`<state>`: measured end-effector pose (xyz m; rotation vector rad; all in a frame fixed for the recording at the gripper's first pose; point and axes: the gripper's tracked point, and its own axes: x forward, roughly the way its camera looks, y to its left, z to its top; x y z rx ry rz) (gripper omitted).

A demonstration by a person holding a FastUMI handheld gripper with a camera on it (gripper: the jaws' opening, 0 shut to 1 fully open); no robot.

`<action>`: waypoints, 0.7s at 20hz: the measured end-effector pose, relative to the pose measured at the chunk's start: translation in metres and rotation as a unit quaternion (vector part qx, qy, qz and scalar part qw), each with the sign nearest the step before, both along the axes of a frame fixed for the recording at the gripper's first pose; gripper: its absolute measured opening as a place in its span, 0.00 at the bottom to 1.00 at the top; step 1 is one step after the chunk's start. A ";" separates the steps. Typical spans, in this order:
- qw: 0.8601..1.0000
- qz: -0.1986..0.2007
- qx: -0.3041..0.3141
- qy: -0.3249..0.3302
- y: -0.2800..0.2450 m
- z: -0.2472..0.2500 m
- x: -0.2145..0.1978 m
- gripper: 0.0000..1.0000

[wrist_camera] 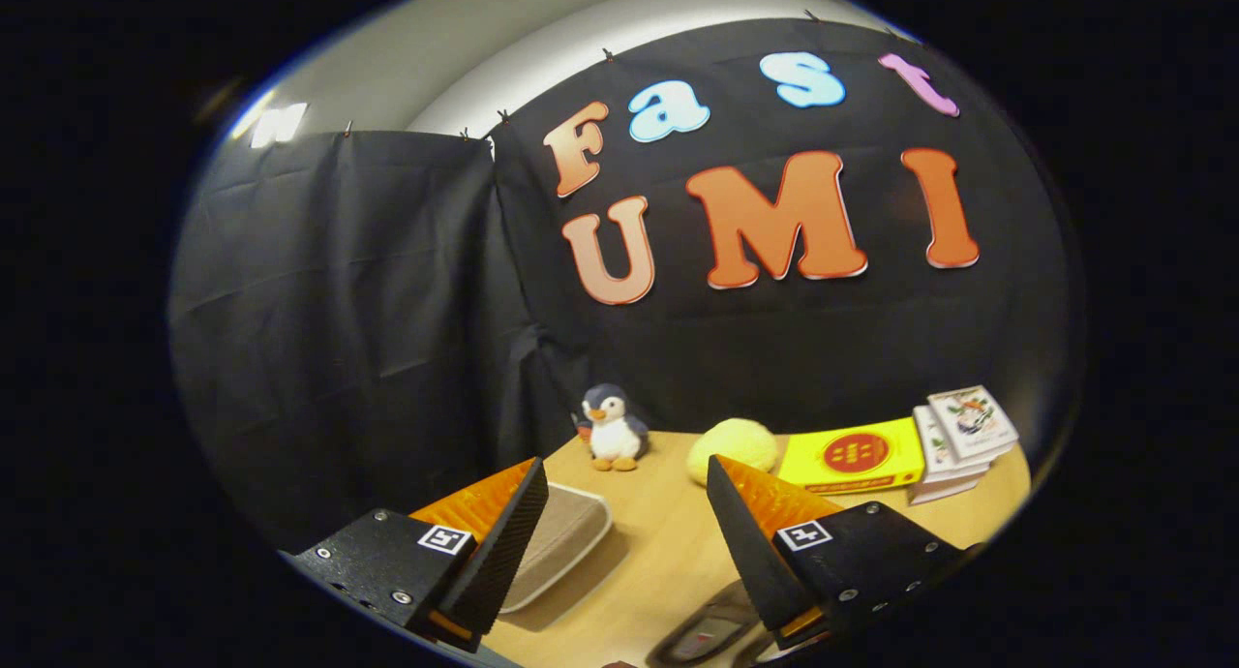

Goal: Open the storage box then place both shoes into the box .Put the left shoe in first, then the right shoe, with the right side of both shoes facing outward in a uniform manner.

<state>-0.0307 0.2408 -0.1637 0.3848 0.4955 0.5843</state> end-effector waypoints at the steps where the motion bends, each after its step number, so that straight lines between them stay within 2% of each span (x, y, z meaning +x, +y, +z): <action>1: 1.000 0.012 0.003 0.017 0.009 -0.008 -0.005 0.99; 4: 0.996 0.055 0.013 0.072 0.036 -0.039 -0.020 0.97; 6: 0.988 0.078 0.035 0.128 0.055 -0.063 -0.038 0.98; 9: 0.968 0.117 0.069 0.210 0.081 -0.091 -0.062 0.97; 14: 0.935 0.169 0.120 0.288 0.112 -0.120 -0.089 0.98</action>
